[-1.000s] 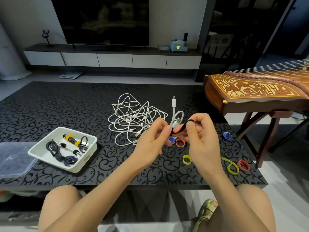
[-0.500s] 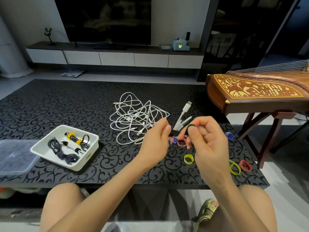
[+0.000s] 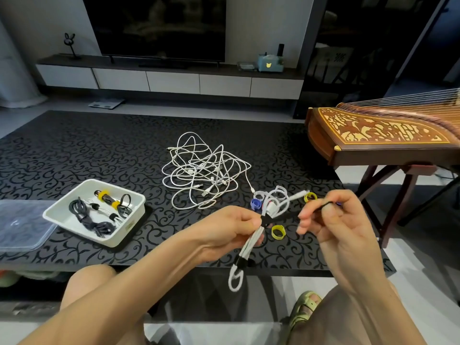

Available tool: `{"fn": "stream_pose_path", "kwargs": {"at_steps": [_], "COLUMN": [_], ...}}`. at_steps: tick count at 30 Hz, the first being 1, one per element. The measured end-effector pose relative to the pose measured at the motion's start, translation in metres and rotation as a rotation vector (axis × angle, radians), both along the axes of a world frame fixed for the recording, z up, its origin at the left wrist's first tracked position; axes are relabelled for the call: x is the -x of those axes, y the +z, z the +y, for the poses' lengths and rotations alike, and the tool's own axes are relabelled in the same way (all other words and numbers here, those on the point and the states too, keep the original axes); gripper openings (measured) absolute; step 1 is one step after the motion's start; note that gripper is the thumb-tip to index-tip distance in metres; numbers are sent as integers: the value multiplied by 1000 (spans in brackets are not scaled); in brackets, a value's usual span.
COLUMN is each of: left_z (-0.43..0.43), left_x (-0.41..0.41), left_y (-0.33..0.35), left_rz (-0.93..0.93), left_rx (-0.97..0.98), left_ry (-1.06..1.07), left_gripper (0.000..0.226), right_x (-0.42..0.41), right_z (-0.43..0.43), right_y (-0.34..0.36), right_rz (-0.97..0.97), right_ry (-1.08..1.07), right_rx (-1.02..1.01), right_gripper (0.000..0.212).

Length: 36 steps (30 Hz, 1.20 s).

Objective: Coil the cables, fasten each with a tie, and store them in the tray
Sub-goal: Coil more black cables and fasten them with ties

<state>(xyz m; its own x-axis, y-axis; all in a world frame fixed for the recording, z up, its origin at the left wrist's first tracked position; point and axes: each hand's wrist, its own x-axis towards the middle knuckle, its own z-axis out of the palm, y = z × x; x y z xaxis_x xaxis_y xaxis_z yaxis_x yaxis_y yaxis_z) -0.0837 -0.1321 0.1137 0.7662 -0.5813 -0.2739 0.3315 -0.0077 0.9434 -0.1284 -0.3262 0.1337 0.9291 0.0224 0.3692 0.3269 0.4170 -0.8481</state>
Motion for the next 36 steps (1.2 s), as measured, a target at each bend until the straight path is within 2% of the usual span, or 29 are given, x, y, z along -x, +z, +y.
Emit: {"fn": "stream_pose_path", "kwargs": {"at_steps": [2, 7, 9, 13, 16, 19, 22, 24, 27, 29, 34, 36], "left_z": [-4, -10, -12, -11, -12, -7, -2, -2, 0, 2, 6, 7], "left_x": [3, 9, 13, 19, 17, 11, 10, 12, 16, 20, 29, 32], "left_y": [1, 4, 3, 3, 4, 10, 17, 20, 26, 31, 41, 42], "left_rz": [-22, -36, -37, -24, -164, -263, -366, -440, -583, -692, -893, -963], "left_rx": [-24, -66, -85, -55, -133, -118, -131, -158, -245, -329, -441, -485], "left_ry": [0, 94, 113, 110, 193, 262, 218, 236, 248, 208, 81, 4], "left_gripper": [9, 26, 26, 21, 24, 32, 29, 25, 20, 19, 15, 18], "right_x": [0, 5, 6, 4, 6, 7, 4, 0, -9, -15, -30, -36], "right_z": [-2, -9, -10, -15, -20, -21, -16, -10, 1, 7, 14, 13], "right_y": [2, 4, 3, -10, -24, -37, -41, -40, -32, -27, -25, -21], "right_rz": [-8, 46, 111, 318, 452, 507, 532, 585, 770, 877, 882, 782], "right_ry": [8, 83, 42, -71, -100, -127, -138, -132, 91, 313, 697, 755], "right_rx": [1, -27, 43, 155, 195, 281, 293, 297, 242, 127, -83, 66], "right_gripper": [5, 15, 23, 12, 19, 26, 17, 35, 63, 66, 41, 30]}}
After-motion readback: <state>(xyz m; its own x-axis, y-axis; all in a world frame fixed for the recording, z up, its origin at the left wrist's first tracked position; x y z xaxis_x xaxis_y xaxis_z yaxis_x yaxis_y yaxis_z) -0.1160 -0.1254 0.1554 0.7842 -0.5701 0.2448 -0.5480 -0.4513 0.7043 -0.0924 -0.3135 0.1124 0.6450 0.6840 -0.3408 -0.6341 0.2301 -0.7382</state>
